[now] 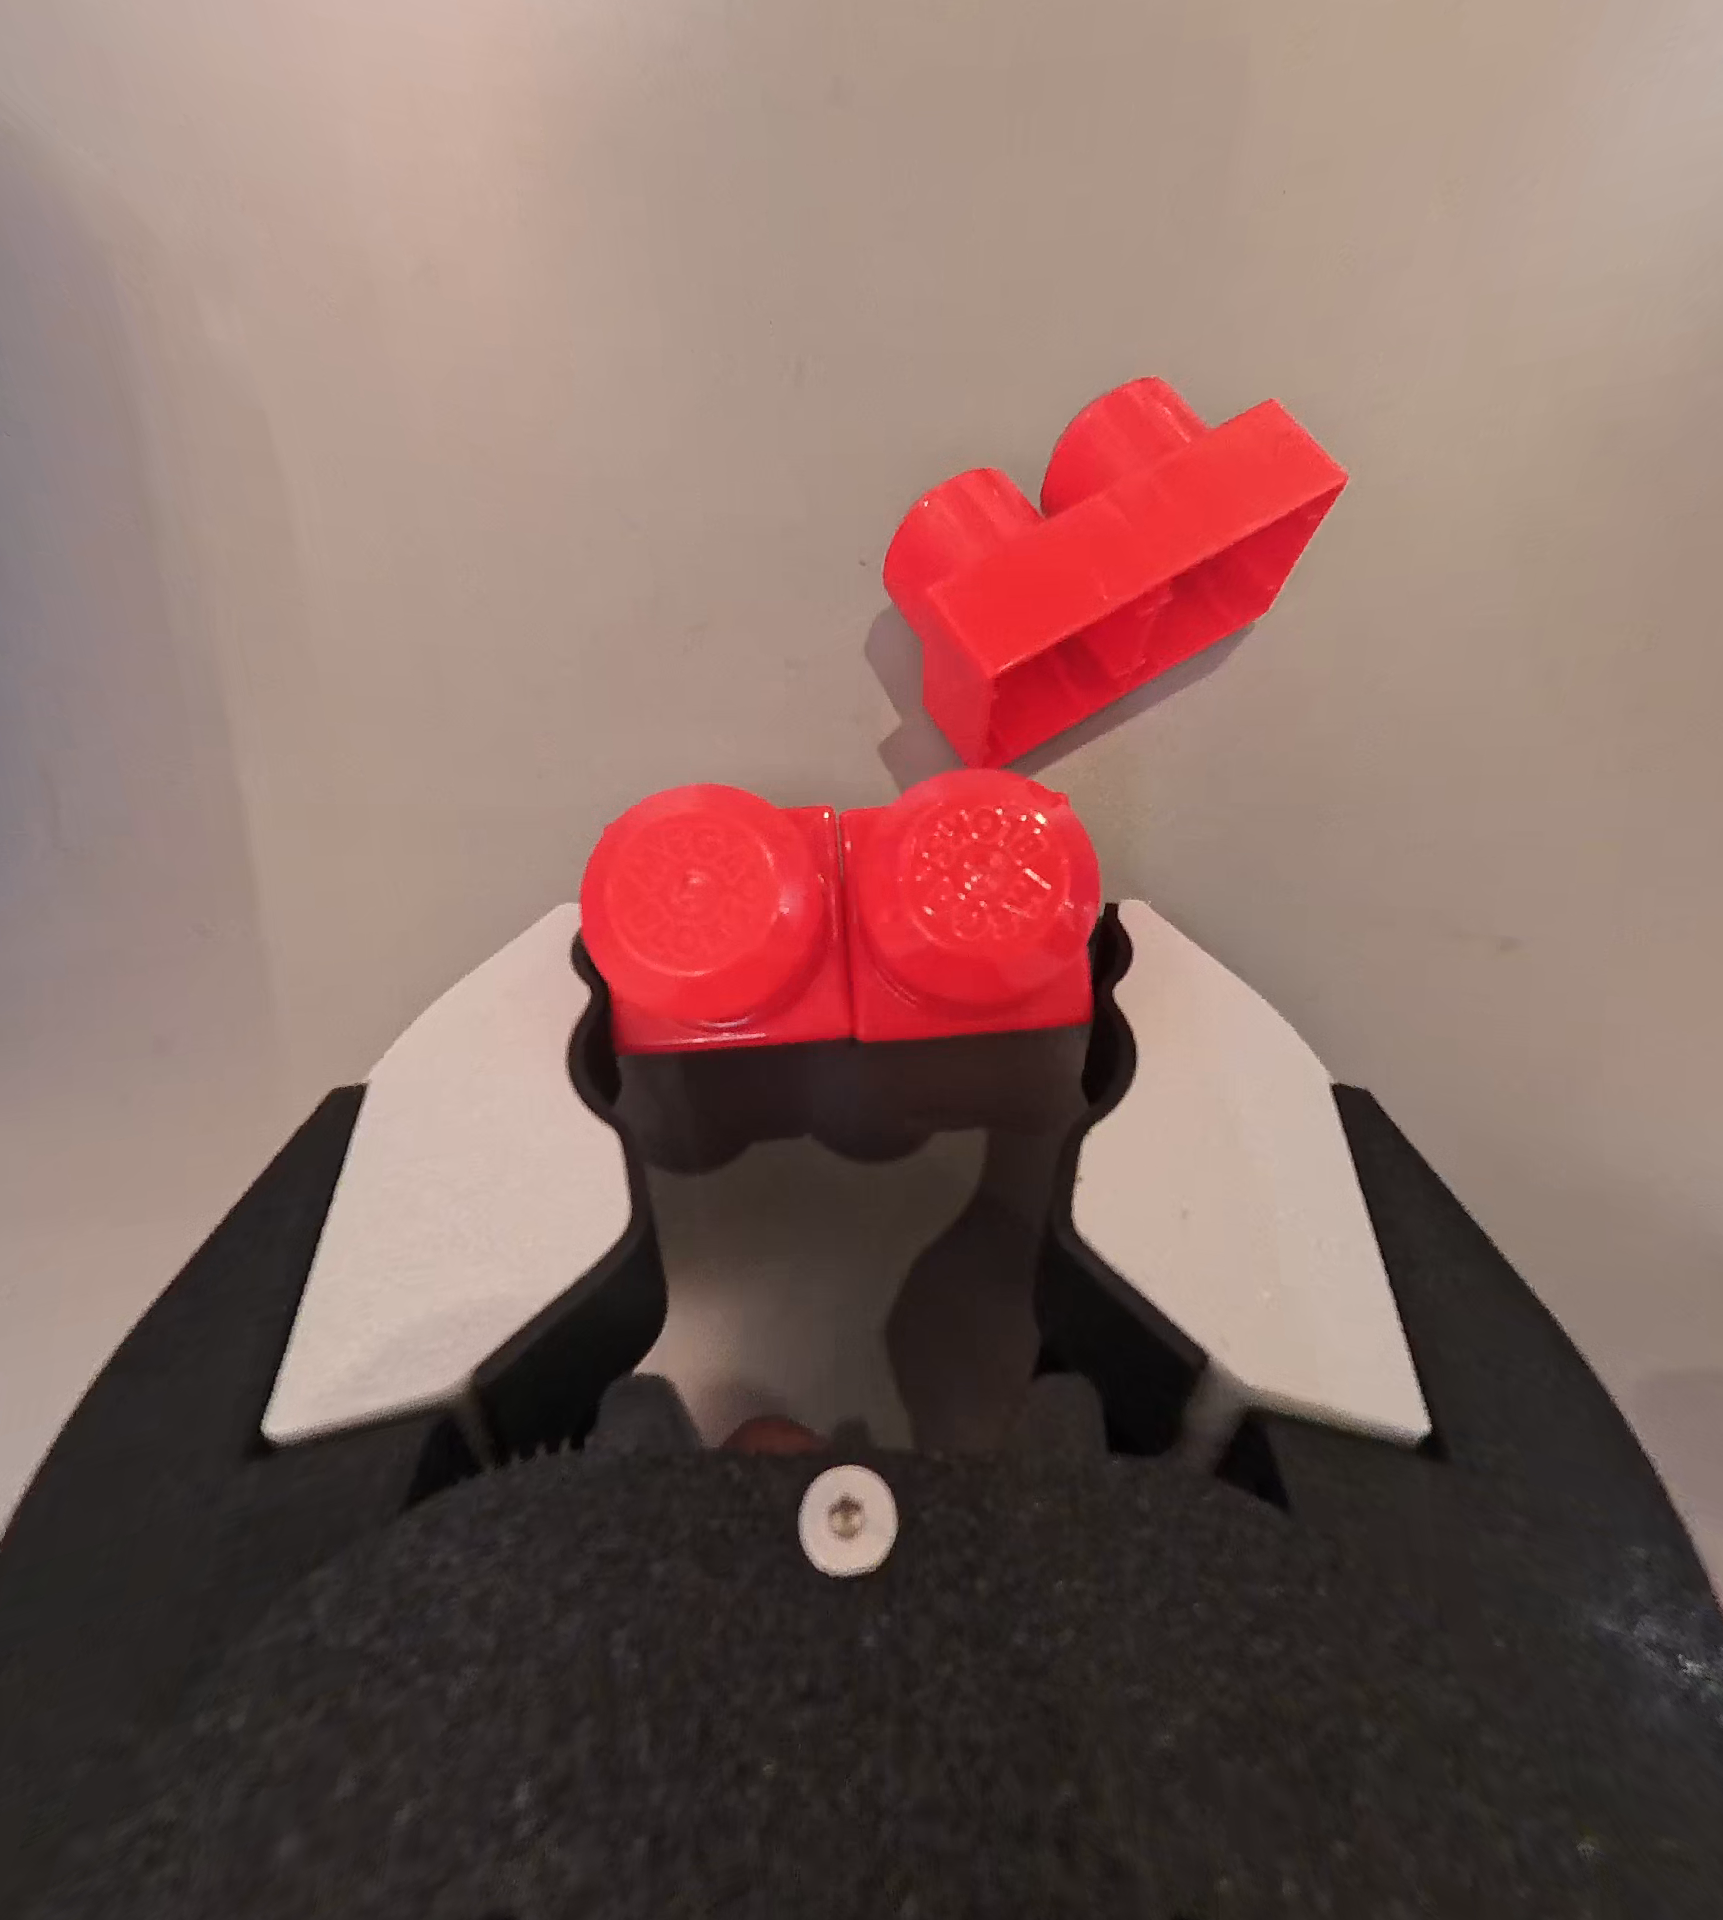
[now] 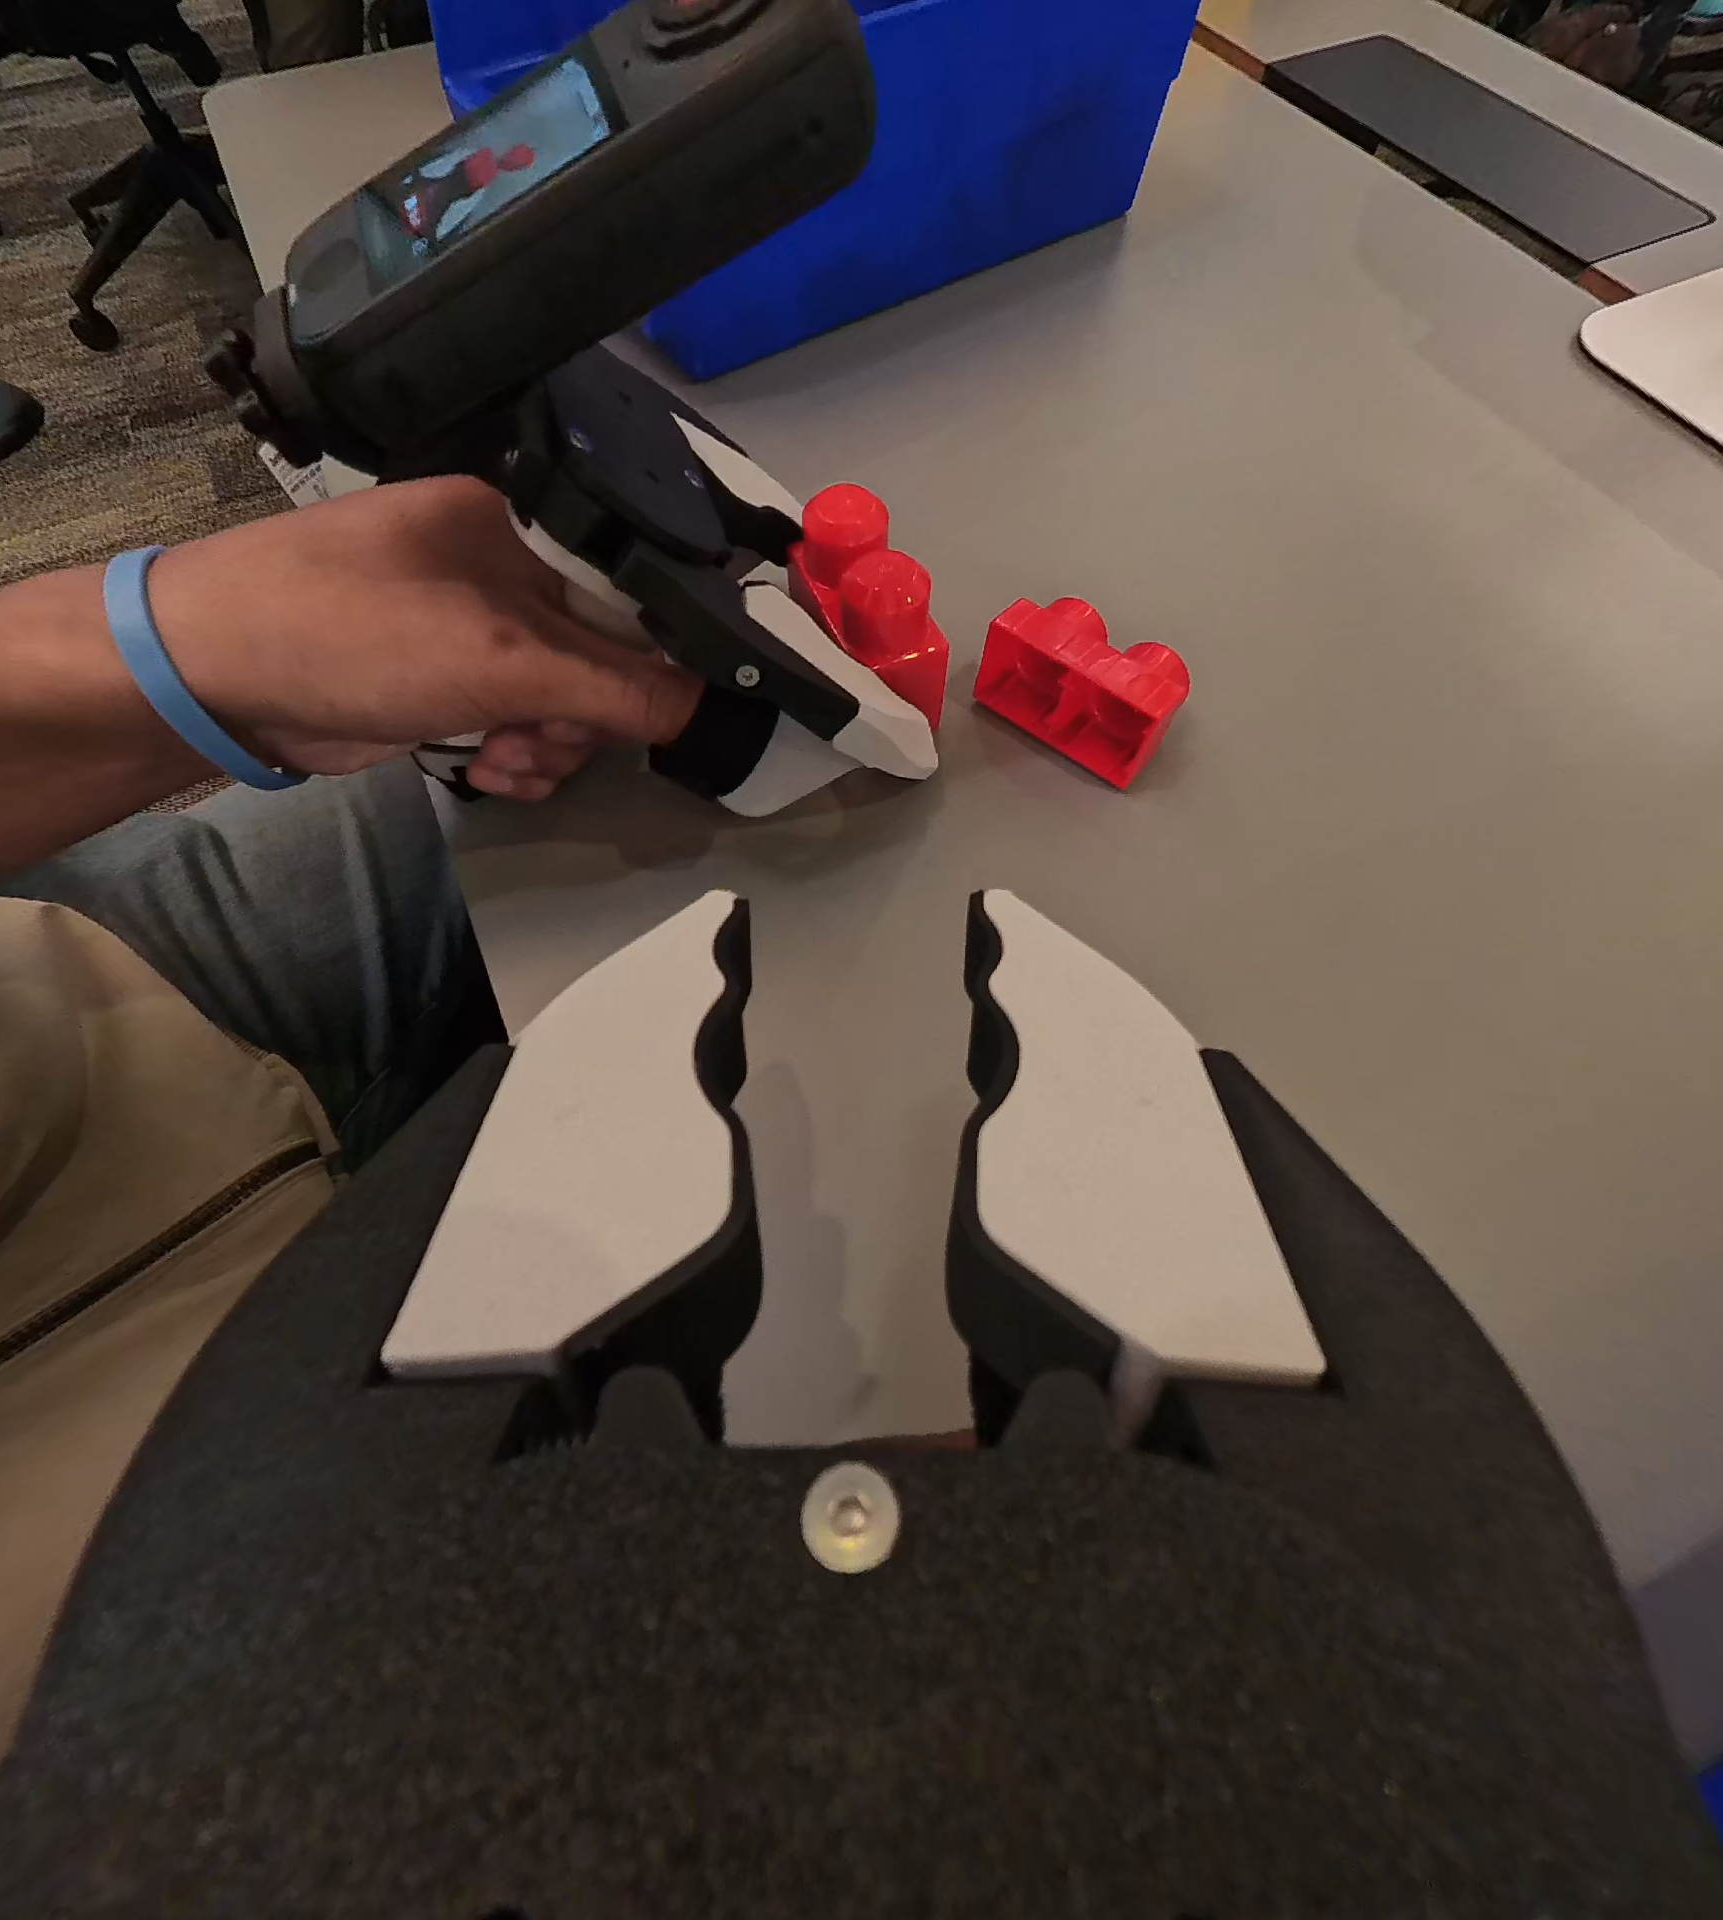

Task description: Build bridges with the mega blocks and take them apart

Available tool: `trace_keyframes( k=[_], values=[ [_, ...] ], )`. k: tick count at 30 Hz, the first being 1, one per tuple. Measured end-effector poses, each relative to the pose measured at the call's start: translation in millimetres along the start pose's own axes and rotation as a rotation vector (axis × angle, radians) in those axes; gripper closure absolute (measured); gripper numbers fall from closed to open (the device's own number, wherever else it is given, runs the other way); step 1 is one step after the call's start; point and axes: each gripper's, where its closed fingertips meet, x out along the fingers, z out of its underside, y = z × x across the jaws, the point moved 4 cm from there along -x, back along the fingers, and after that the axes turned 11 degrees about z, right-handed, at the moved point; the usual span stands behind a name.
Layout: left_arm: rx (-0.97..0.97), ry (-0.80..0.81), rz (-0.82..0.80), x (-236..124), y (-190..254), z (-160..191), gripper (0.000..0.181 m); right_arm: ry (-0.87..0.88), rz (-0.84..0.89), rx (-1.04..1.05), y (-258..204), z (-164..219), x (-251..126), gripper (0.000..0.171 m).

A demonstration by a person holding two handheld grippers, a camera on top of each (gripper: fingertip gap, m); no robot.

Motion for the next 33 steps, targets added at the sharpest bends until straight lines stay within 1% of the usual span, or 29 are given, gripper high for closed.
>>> trace_keyframes(
  k=[6,7,8,9,11,13,17,19,23,25,26,27,29,31,33],
  values=[
    [0.008,-0.005,0.016,-1,-1,1,0.095,-0.001,0.001,0.003,1,0,0,0.132],
    [0.008,-0.002,0.018,-1,-1,0,0.103,-0.001,0.002,0.003,1,0,0,0.132],
    [0.004,0.018,0.024,-3,-2,0,0.133,-0.002,0.002,0.004,1,1,0,0.132],
    [-0.005,0.039,0.021,-4,-4,-1,0.146,-0.004,0.002,0.004,1,1,1,0.132],
    [0.011,0.016,0.035,-4,-5,1,0.120,-0.007,0.004,0.005,2,2,1,0.132],
    [0.026,0.012,0.021,-5,-7,1,0.115,-0.007,0.005,0.006,2,2,1,0.132],
    [0.026,0.007,0.027,-8,-11,5,0.112,-0.009,0.007,0.007,3,3,1,0.132],
    [0.046,0.008,-0.004,-13,-16,6,0.112,-0.013,0.007,0.006,3,3,2,0.132],
    [0.086,0.065,-0.048,-27,-32,0,0.107,-0.013,0.007,0.004,3,3,2,0.132],
    [0.127,0.113,0.023,-32,-34,-7,0.105,-0.013,0.009,0.004,3,3,2,0.132],
    [0.163,0.128,0.080,-34,-33,-11,0.100,-0.013,0.009,0.005,3,3,2,0.132],
    [0.215,0.157,0.139,-38,-32,-17,0.098,-0.014,0.010,0.005,4,4,2,0.132],
    [0.309,0.204,0.230,-49,-36,-27,0.104,-0.016,0.015,0.004,4,4,1,0.132],
    [0.406,0.193,0.261,-60,-45,-40,0.103,-0.012,0.017,0.004,4,3,0,0.132],
    [0.541,0.138,0.246,-69,-57,-56,0.100,-0.012,0.020,0.002,4,2,0,0.132]
  ],
)
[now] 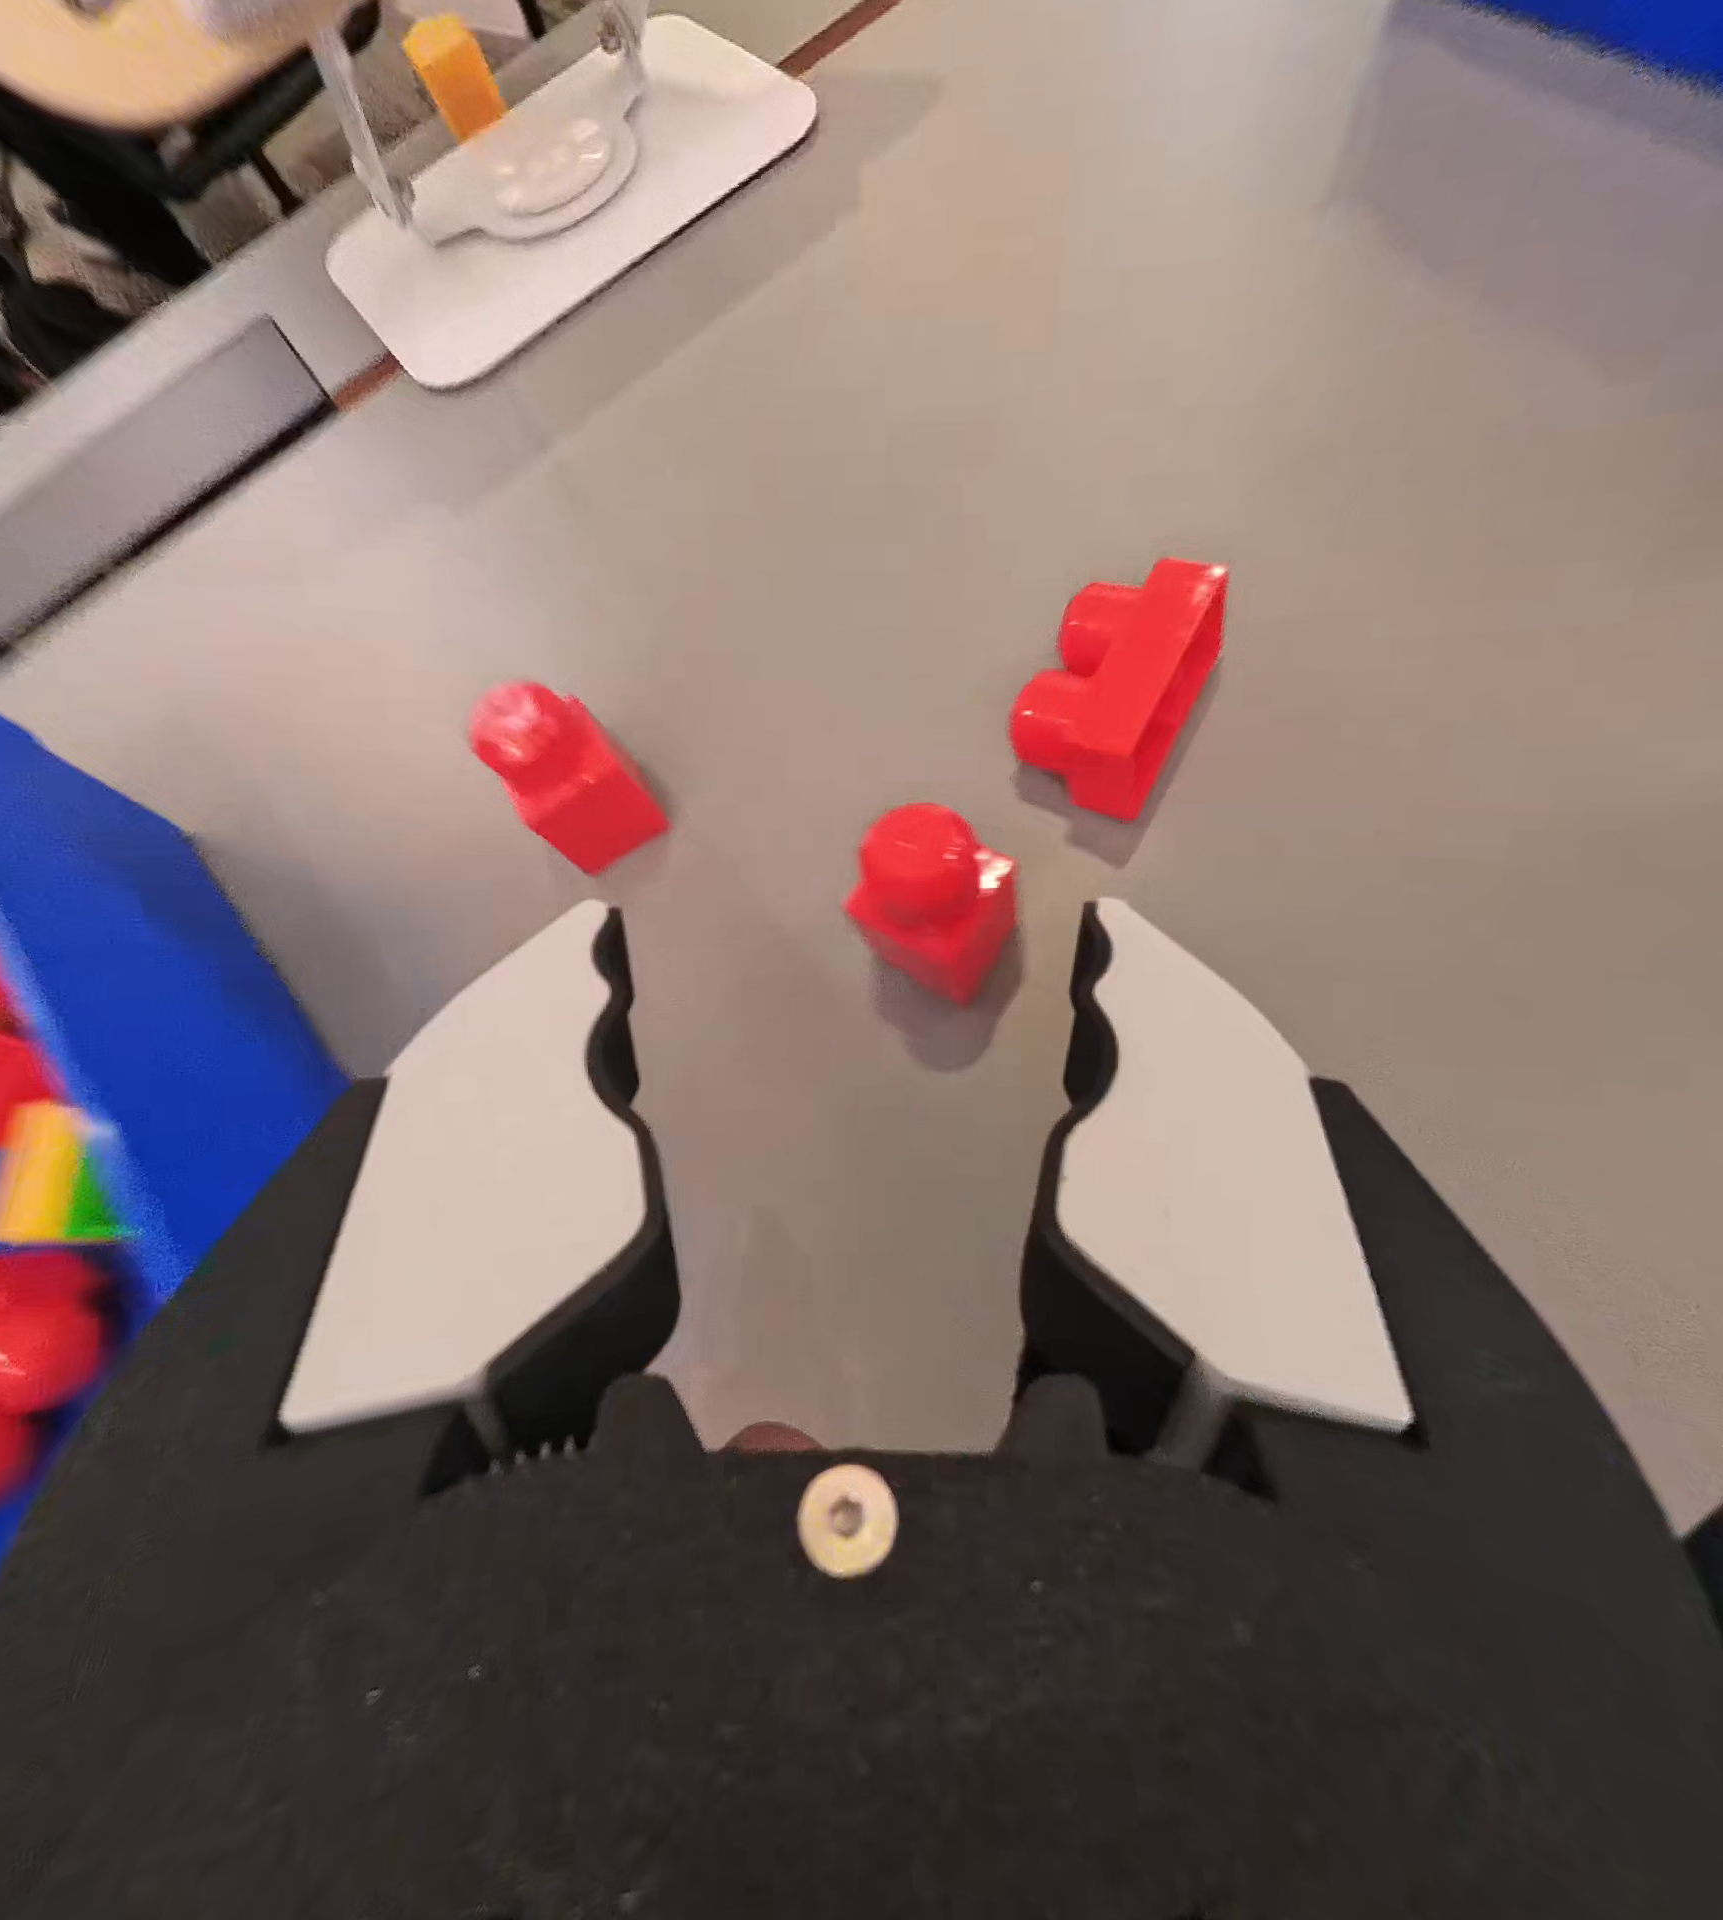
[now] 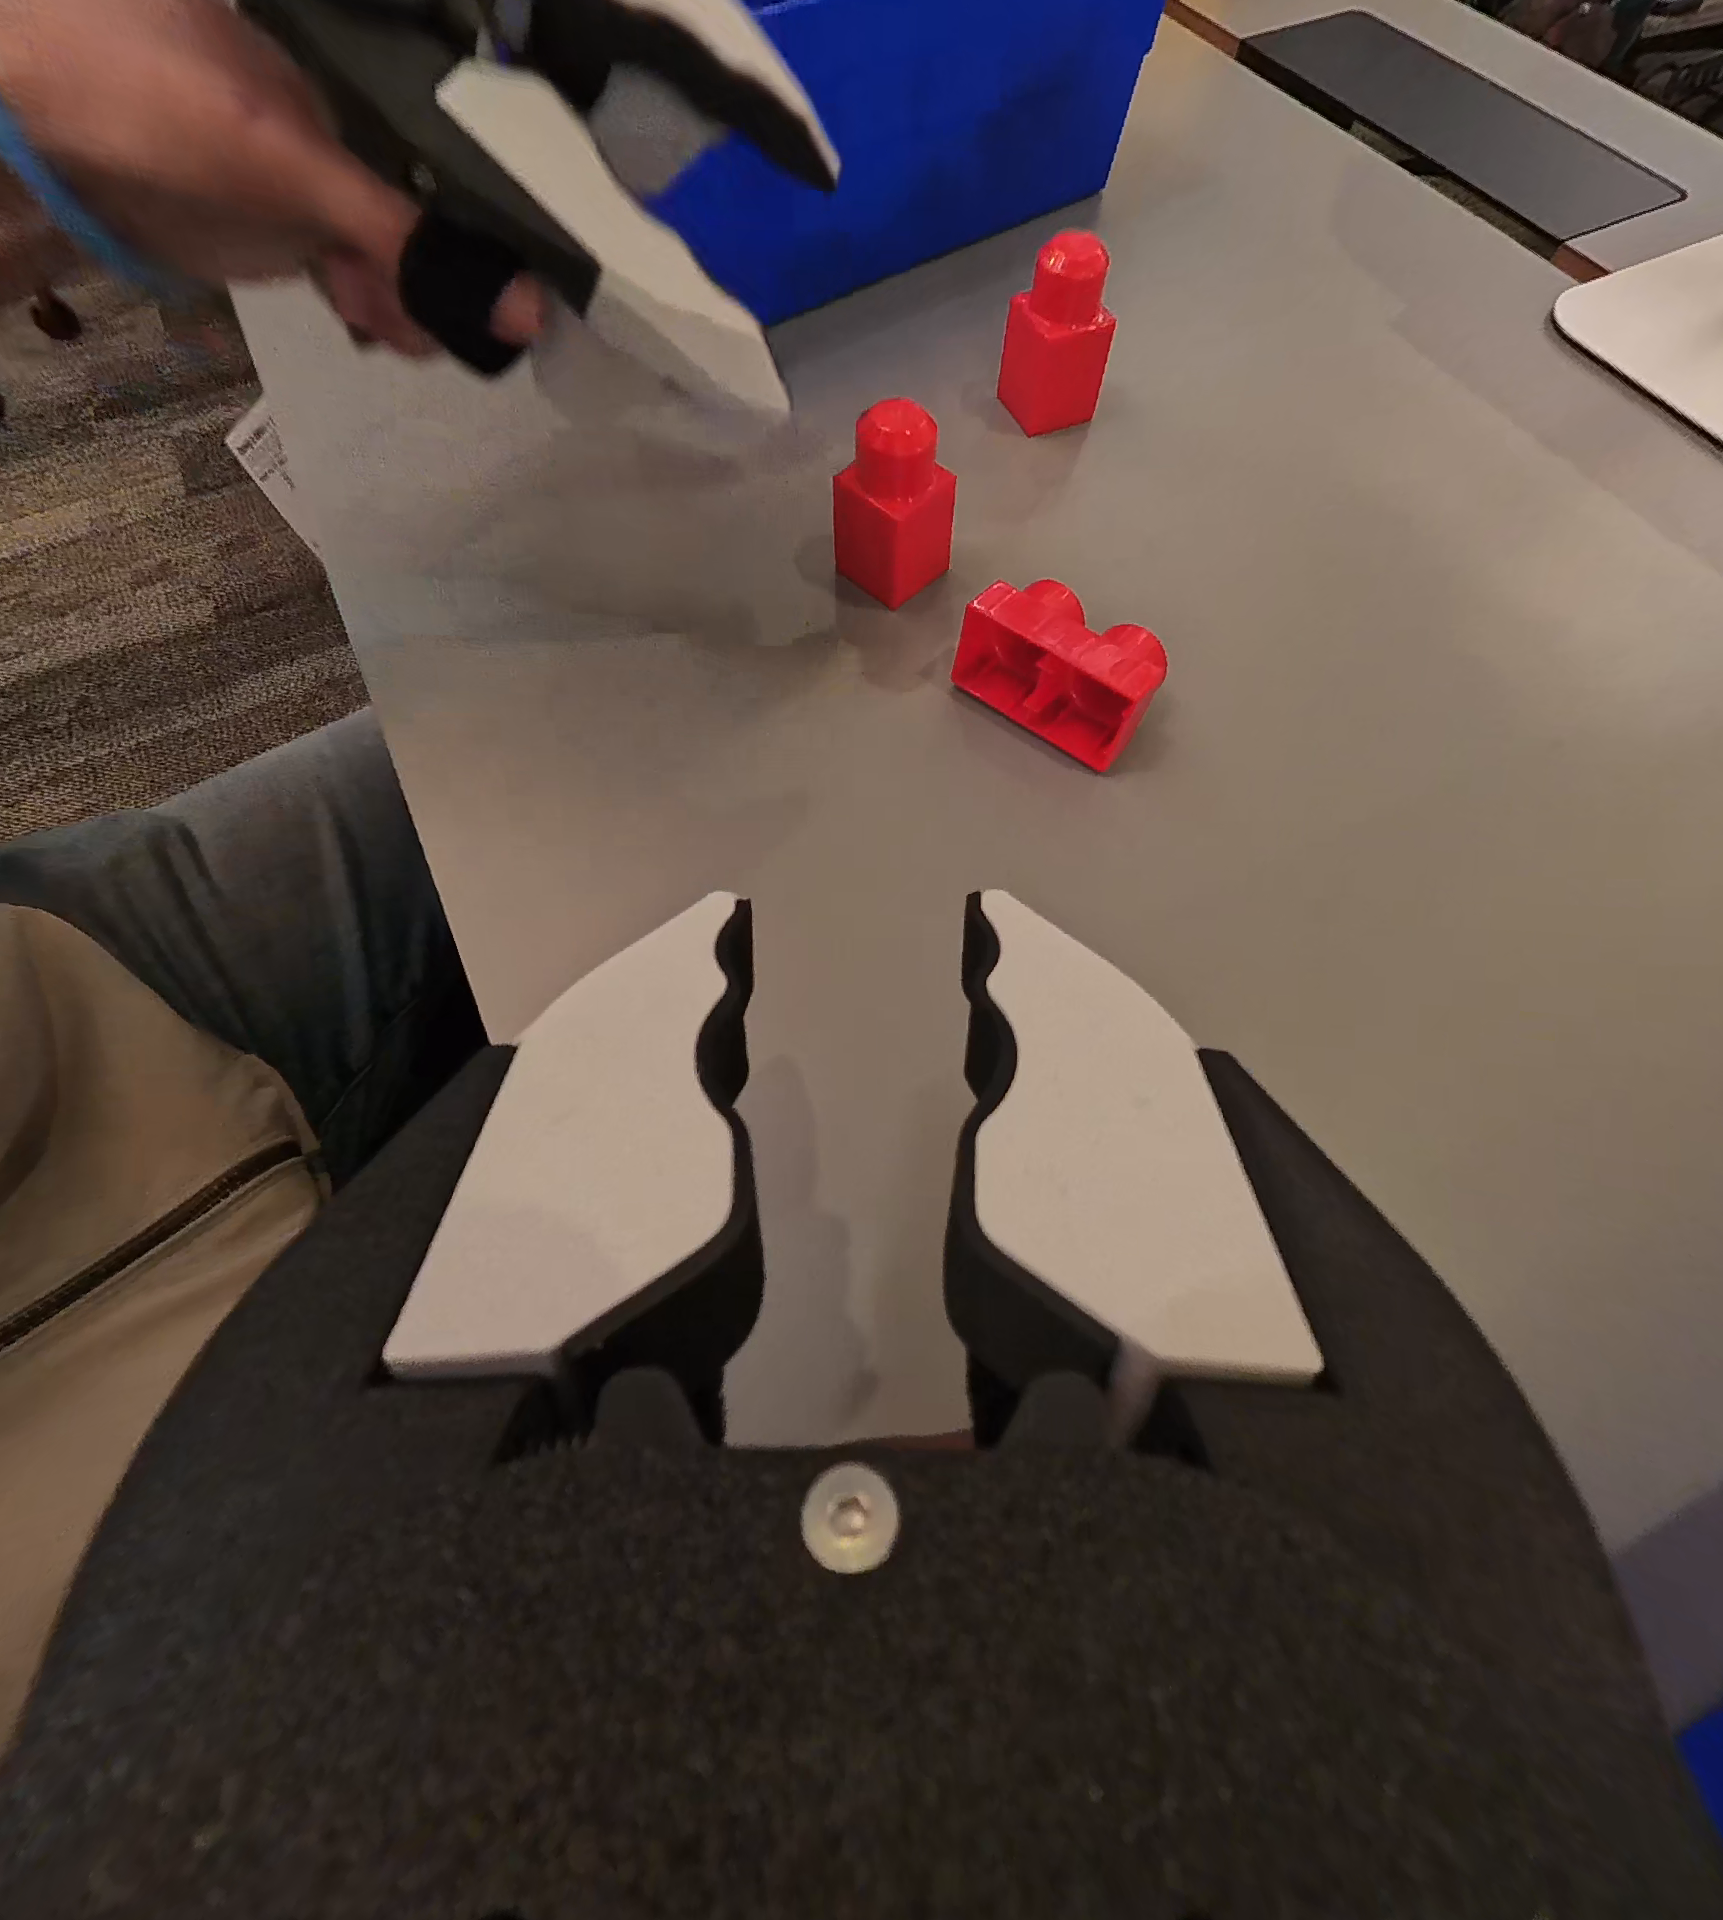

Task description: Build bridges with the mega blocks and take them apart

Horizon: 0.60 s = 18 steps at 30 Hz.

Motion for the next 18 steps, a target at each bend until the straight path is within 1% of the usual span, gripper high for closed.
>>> trace_keyframes(
  k=[3,5,7,8,10,12,13,15,18],
  values=[
    [0.216,-0.112,0.010,-8,-27,-22,0.103,-0.006,0.003,-0.012,-2,0,1,0.133],
    [0.329,-0.210,0.066,1,-49,-32,0.106,-0.013,0.007,-0.016,-3,0,3,0.133],
    [0.344,-0.298,0.153,19,-73,-39,0.108,-0.018,0.006,-0.014,-4,0,5,0.133],
    [0.347,-0.345,0.172,29,-87,-42,0.110,-0.021,0.009,-0.017,-4,0,5,0.133],
    [0.398,-0.447,0.235,46,-106,-39,0.113,-0.028,0.020,-0.032,-5,0,5,0.133],
    [0.412,-0.553,0.332,59,-112,-30,0.108,-0.032,0.028,-0.038,-5,0,4,0.133],
    [0.429,-0.589,0.354,64,-114,-27,0.107,-0.032,0.031,-0.038,-5,-1,4,0.133],
    [0.460,-0.633,0.396,73,-113,-22,0.112,-0.031,0.041,-0.035,-2,-1,2,0.133],
    [0.532,-0.711,0.393,82,-115,-15,0.123,-0.031,0.050,-0.026,3,-1,0,0.133]
  ],
)
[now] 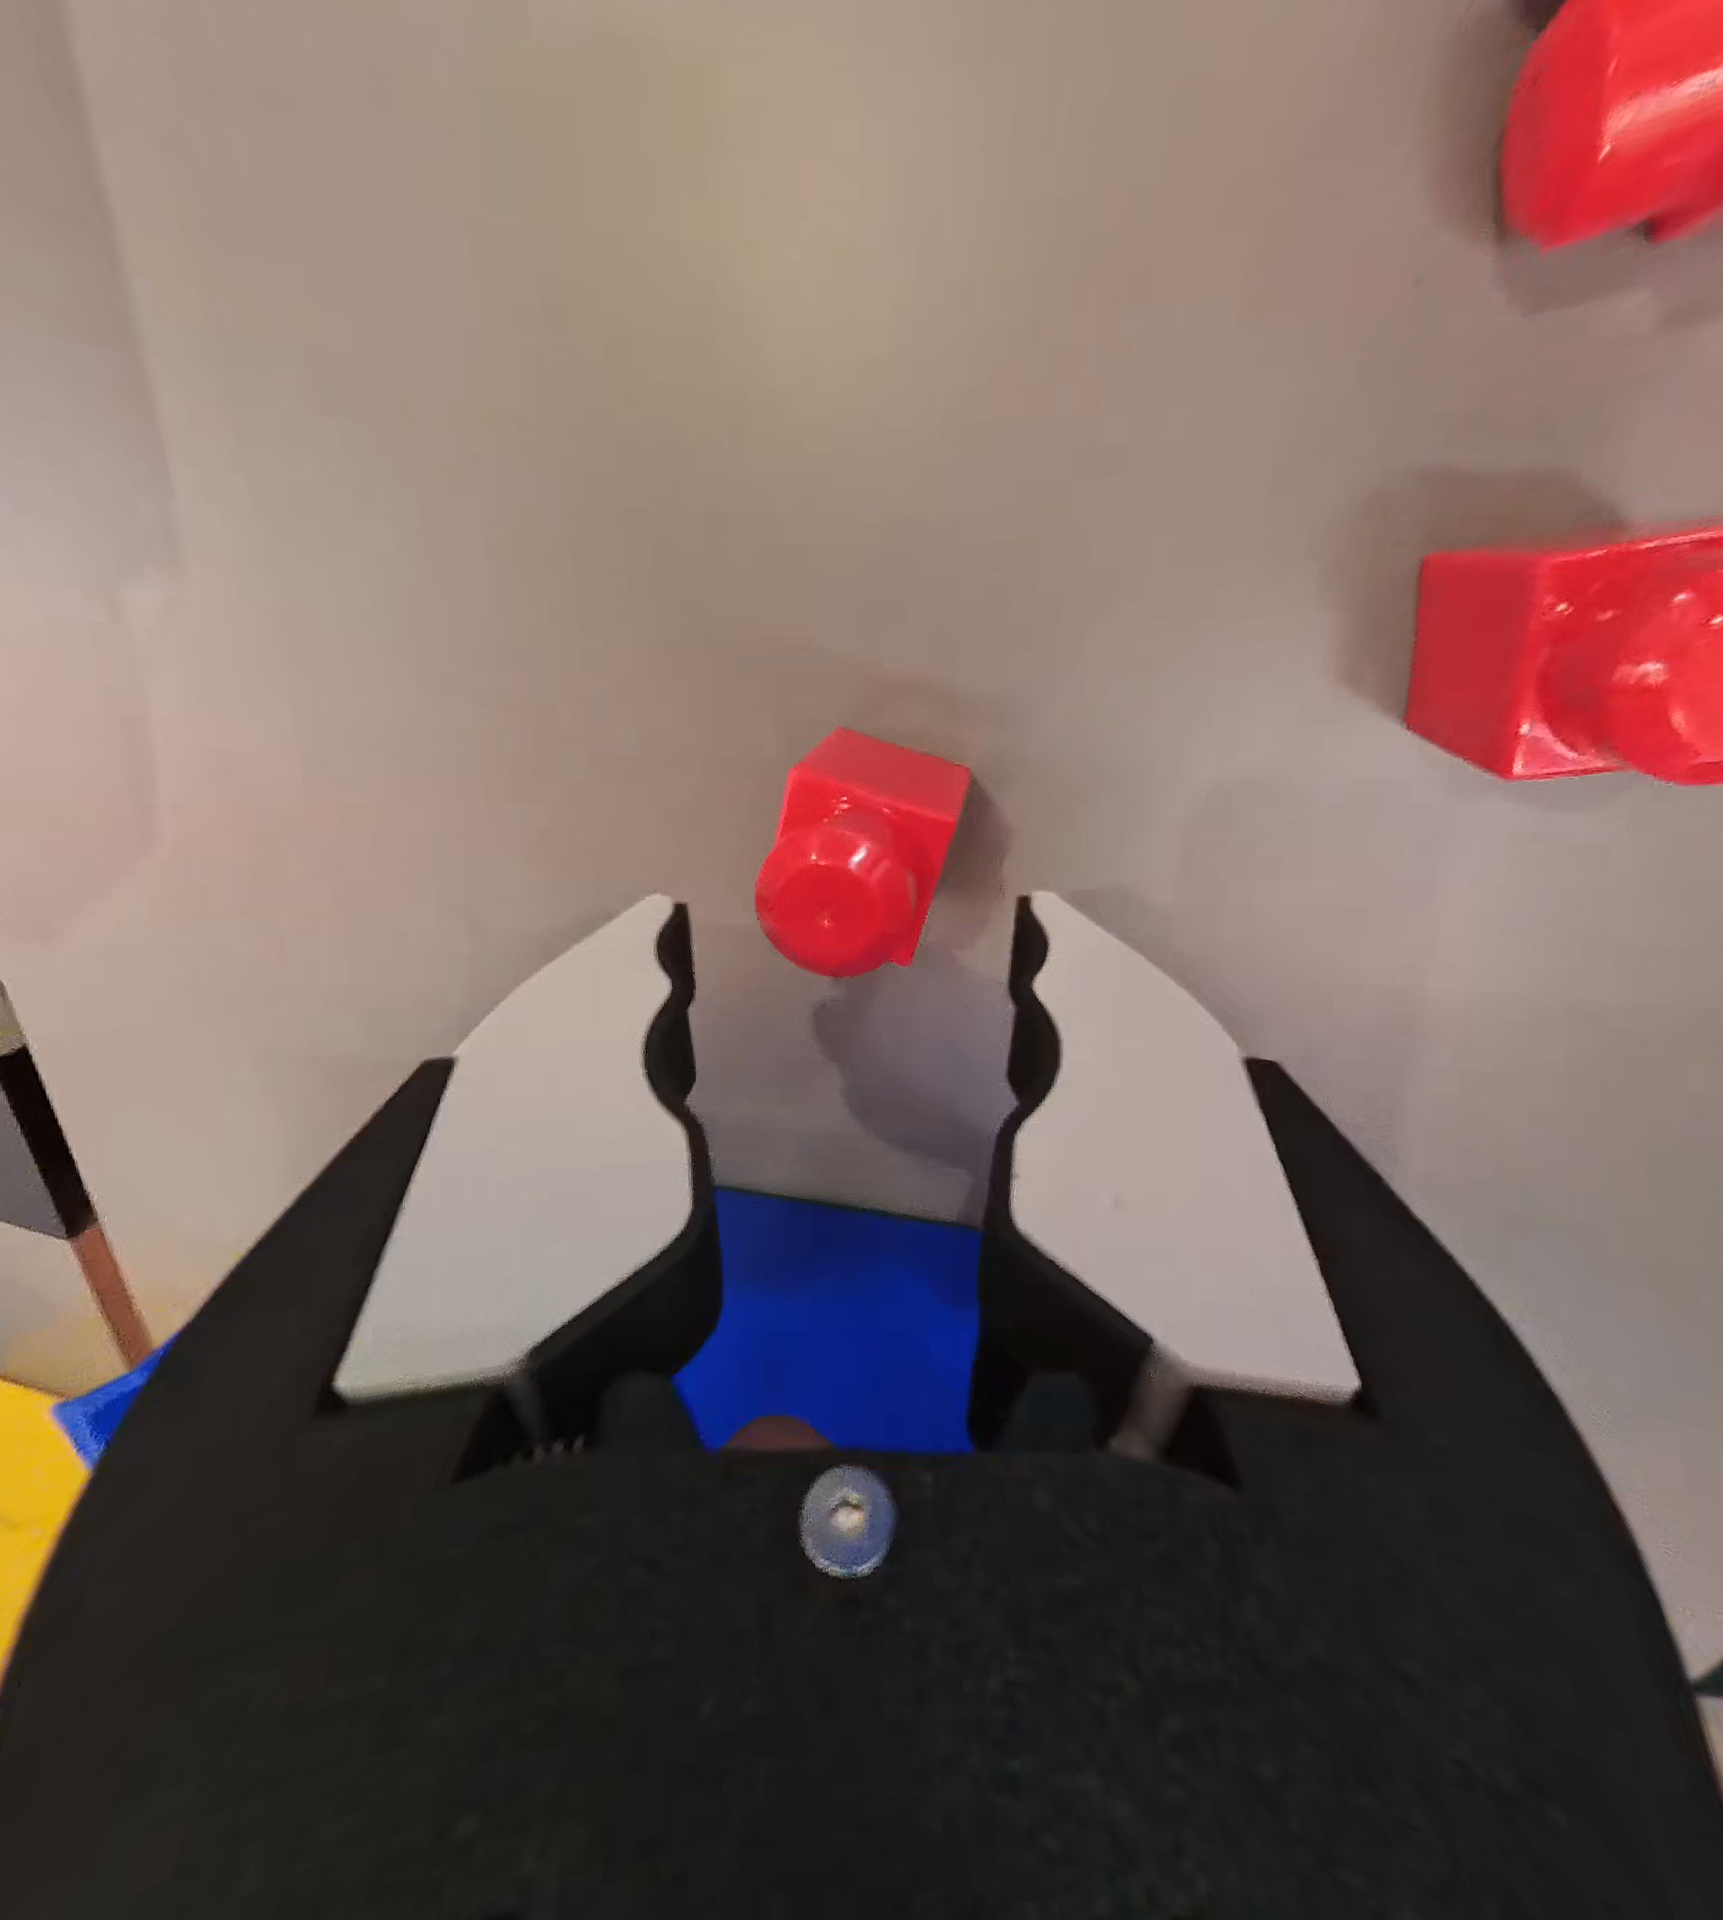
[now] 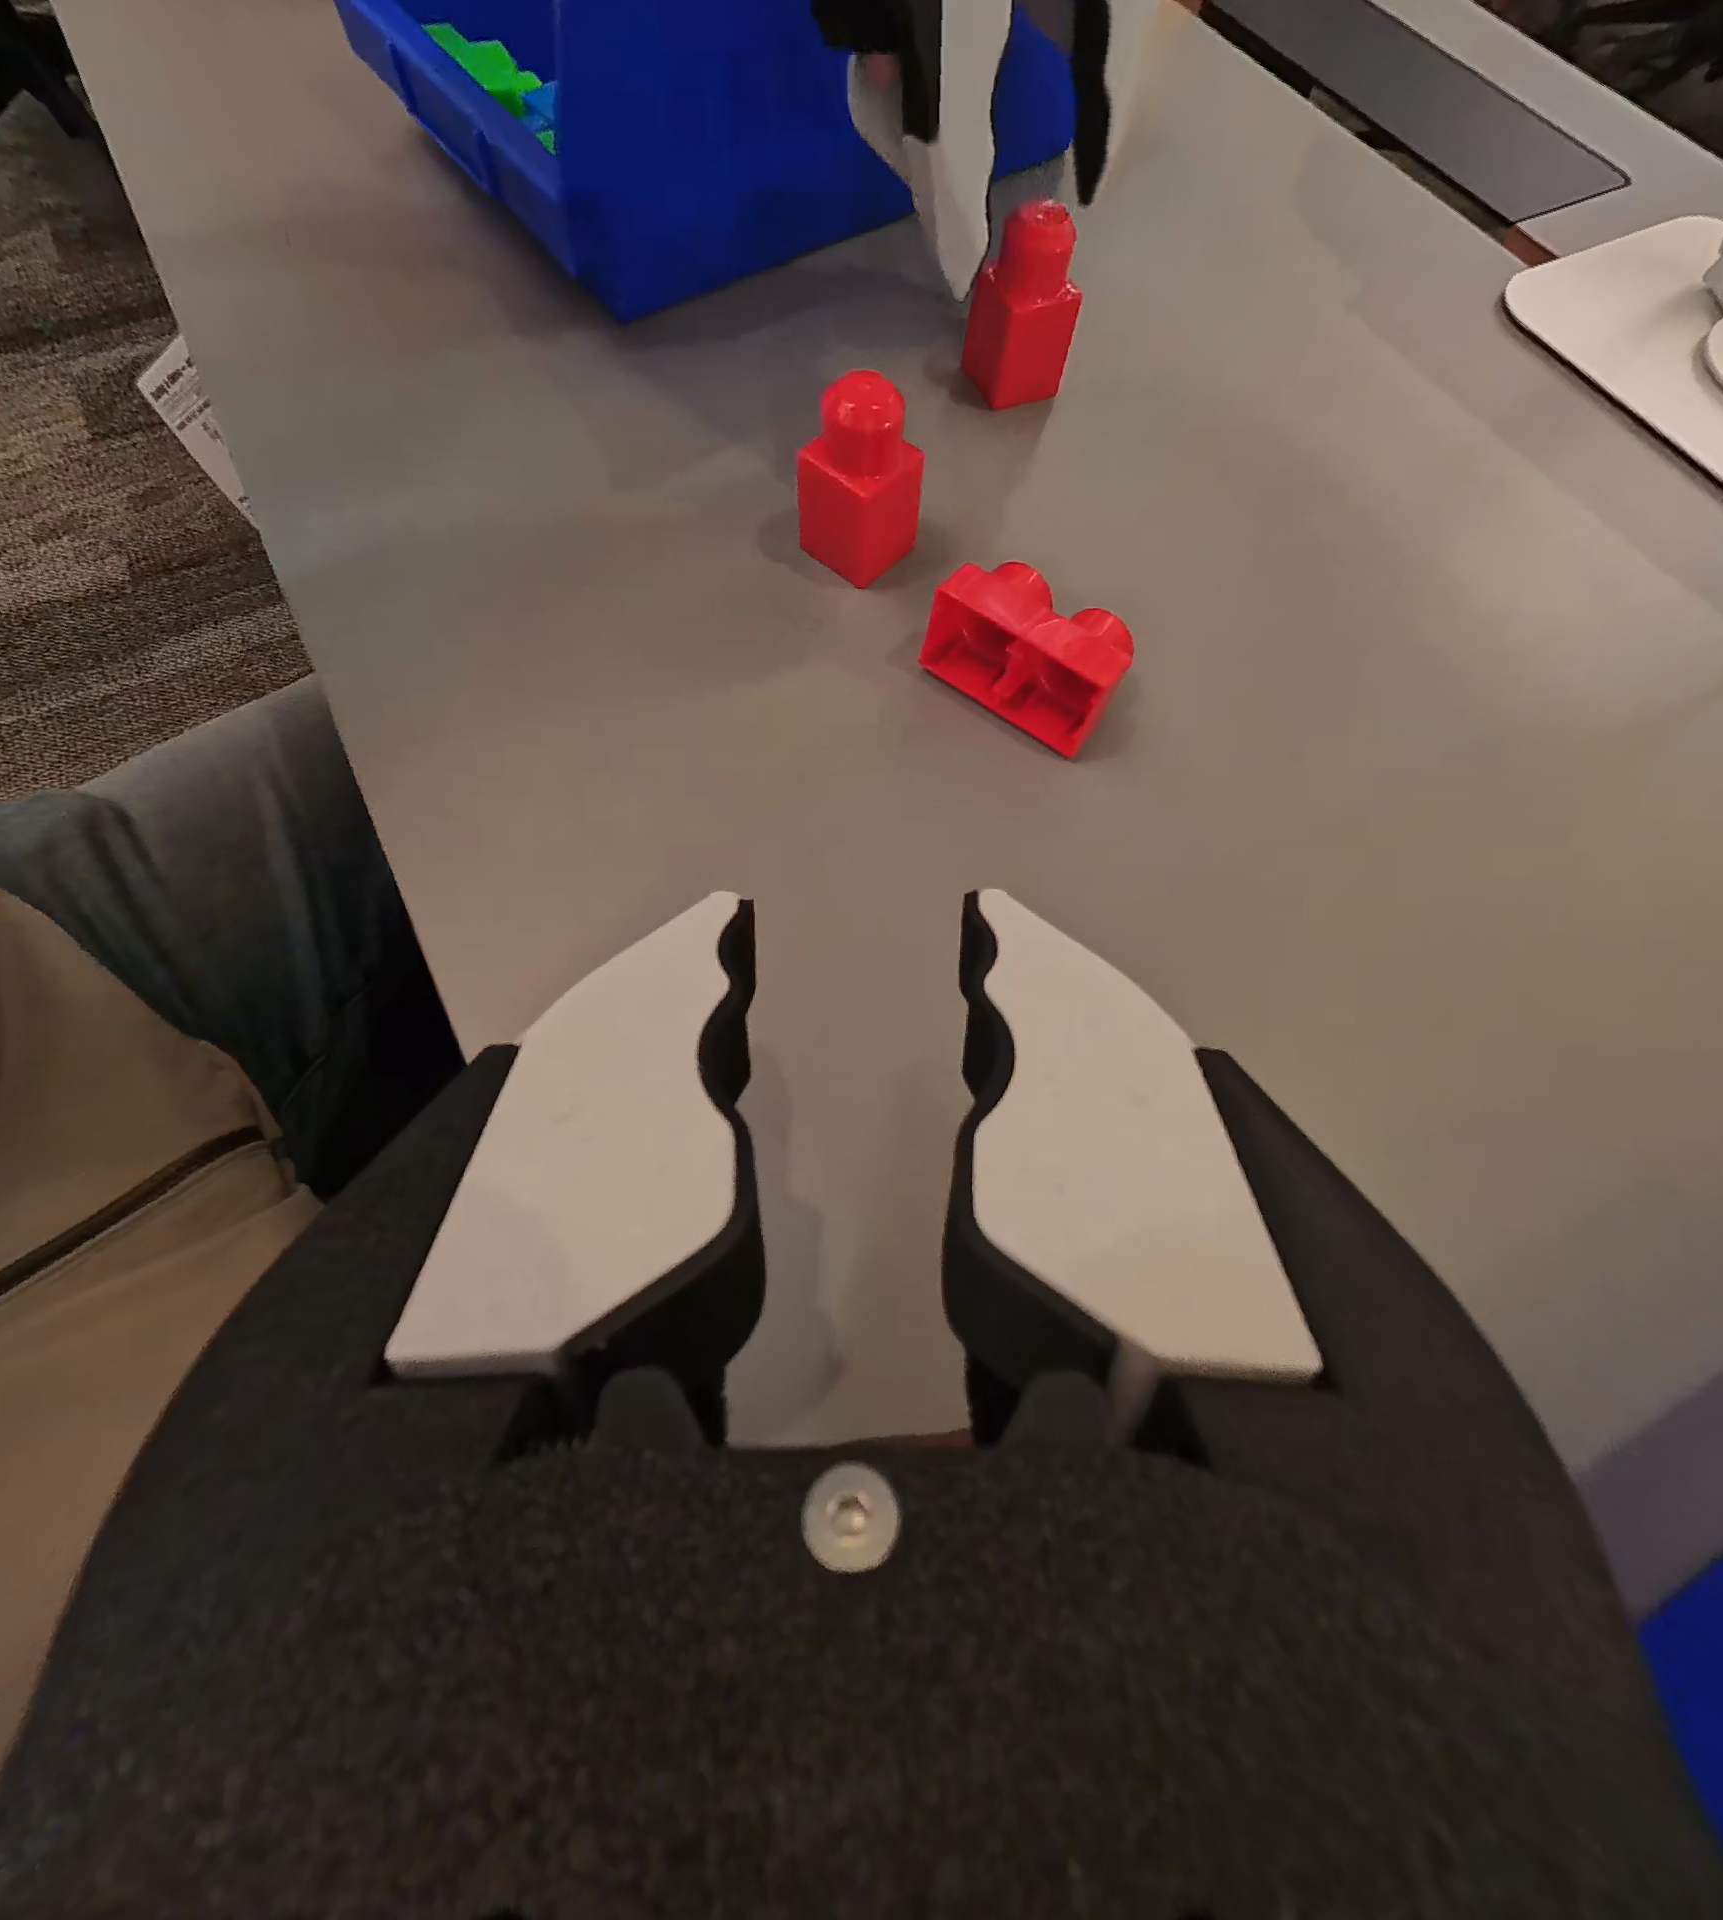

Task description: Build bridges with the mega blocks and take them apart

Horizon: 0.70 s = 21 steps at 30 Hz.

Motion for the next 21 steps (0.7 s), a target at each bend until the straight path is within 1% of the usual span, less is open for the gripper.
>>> trace_keyframes(
  k=[4,5,6,11,15,18,21],
  values=[
    [0.029,-0.008,0.009,2,2,-2,0.141,0.004,0.000,0.007,3,1,0,0.133],
    [0.030,-0.004,0.013,1,2,-3,0.149,0.002,-0.001,0.007,4,1,1,0.134],
    [0.031,-0.003,0.018,1,3,-3,0.152,0.000,-0.002,0.008,4,2,2,0.133],
    [0.003,0.024,0.023,1,10,-2,0.152,-0.005,-0.017,0.007,1,3,4,0.134],
    [-0.032,0.054,0.030,1,24,-3,0.152,0.003,-0.023,-0.001,-2,1,3,0.134],
    [-0.090,0.047,0.023,1,36,-2,0.152,0.013,-0.024,-0.006,-5,-2,1,0.134],
    [-0.107,0.036,0.031,1,49,-2,0.152,0.019,-0.024,-0.015,-8,-5,-2,0.134]
  ],
)
